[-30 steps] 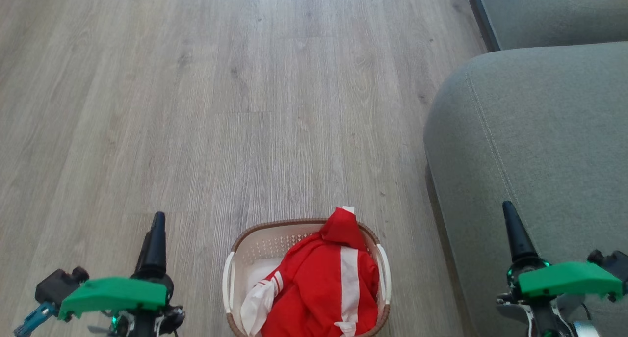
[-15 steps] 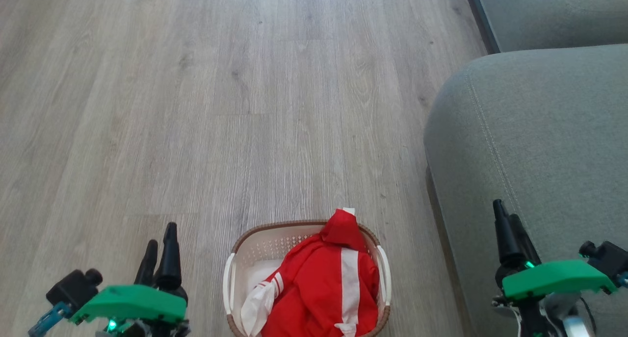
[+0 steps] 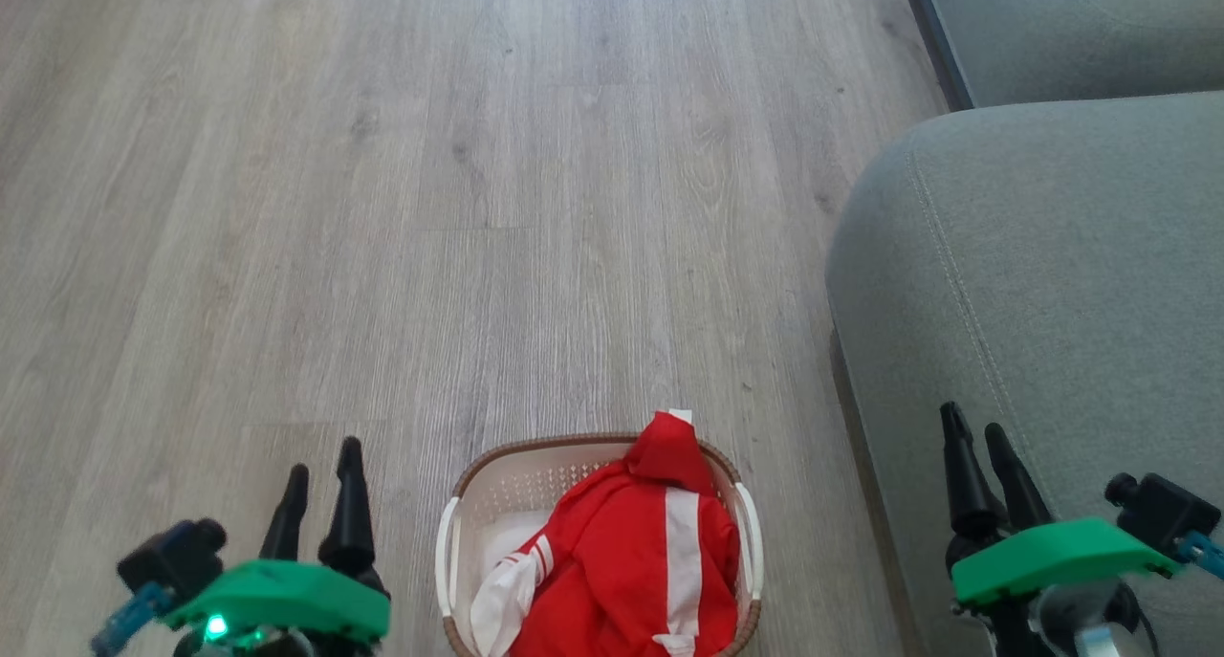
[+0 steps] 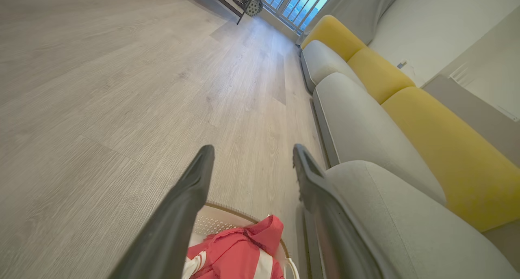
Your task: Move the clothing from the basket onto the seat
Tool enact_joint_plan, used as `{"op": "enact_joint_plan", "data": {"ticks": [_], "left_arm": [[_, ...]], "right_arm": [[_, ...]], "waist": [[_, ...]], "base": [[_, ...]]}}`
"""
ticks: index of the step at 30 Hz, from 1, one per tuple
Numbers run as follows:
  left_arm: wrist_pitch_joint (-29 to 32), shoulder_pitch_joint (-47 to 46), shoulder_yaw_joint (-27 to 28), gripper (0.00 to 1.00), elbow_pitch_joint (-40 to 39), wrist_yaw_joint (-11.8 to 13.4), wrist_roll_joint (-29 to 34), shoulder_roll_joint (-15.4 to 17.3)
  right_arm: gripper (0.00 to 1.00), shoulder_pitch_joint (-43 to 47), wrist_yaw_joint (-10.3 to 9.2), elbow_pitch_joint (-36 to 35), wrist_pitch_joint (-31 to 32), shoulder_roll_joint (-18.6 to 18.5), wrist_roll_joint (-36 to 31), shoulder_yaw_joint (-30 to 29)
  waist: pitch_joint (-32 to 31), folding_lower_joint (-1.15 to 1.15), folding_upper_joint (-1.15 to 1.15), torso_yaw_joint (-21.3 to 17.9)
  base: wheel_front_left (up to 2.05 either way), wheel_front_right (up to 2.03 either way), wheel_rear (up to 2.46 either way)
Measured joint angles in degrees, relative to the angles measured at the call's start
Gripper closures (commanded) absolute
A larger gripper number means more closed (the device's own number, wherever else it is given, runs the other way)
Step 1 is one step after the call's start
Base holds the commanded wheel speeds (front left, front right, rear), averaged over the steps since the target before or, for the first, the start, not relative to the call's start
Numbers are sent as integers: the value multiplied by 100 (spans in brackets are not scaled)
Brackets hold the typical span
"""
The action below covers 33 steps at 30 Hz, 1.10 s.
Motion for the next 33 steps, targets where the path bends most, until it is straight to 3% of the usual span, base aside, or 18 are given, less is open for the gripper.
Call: {"op": "enact_joint_plan", "data": {"ticks": [19,33], "left_arm": [[-309,183,-270,0,-41,350,1334,77],[-494,406,-297,0,-60,454,2142,82]], "right_arm": [[0,-1,0,-2,-310,-2,-1337,172],[0,1,0,-43,-531,-4,-2231,318]], "waist": [[-39,0,0,12],[-54,0,0,21]], "base": [[0,0,0],[0,0,0]]}}
